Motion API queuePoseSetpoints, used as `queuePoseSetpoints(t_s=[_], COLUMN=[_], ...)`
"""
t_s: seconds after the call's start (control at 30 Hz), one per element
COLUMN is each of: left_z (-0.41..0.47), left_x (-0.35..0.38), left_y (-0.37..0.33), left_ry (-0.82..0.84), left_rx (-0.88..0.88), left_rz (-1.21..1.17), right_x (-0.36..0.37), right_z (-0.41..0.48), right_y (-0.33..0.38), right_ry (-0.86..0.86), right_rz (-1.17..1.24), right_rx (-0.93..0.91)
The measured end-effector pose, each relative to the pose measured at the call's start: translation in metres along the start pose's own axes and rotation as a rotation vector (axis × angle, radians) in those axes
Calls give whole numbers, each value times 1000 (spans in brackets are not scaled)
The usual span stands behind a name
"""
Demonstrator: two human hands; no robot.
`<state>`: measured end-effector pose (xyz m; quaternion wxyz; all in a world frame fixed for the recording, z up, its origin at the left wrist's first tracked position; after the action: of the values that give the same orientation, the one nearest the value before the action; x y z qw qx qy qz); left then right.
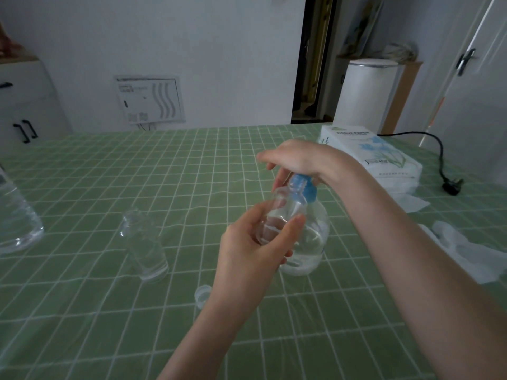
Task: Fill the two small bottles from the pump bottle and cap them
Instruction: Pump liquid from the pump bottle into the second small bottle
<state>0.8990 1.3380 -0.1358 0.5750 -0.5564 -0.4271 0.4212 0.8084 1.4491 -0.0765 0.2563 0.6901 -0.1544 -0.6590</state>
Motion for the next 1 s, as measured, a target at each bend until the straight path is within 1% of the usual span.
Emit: queuePoseSetpoints(t_s=[0.13,0.53,1.0], left_z=[-1,-2,-1], left_x=[0,1,-1], left_y=[-3,0,-4], left_ry=[2,5,5], left_rx=[6,-12,-10], left_rz=[-15,9,-7], right_x=[-4,5,-4], right_z=[1,0,3], right_y=[4,-5,0], right_ry=[1,14,-40], right_rz=[-47,-17,-44], right_rx=[-2,26,3])
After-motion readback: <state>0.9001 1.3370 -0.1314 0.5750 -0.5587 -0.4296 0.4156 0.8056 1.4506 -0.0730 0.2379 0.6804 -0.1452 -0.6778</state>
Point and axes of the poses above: each hand's wrist, its own z-axis towards the middle knuckle, its own x-axis out of the palm, y = z × x, the point moved 6 cm from there along z, towards the middle knuckle, and after that the axes turned 15 degrees about -x, right-handed, at the moved point
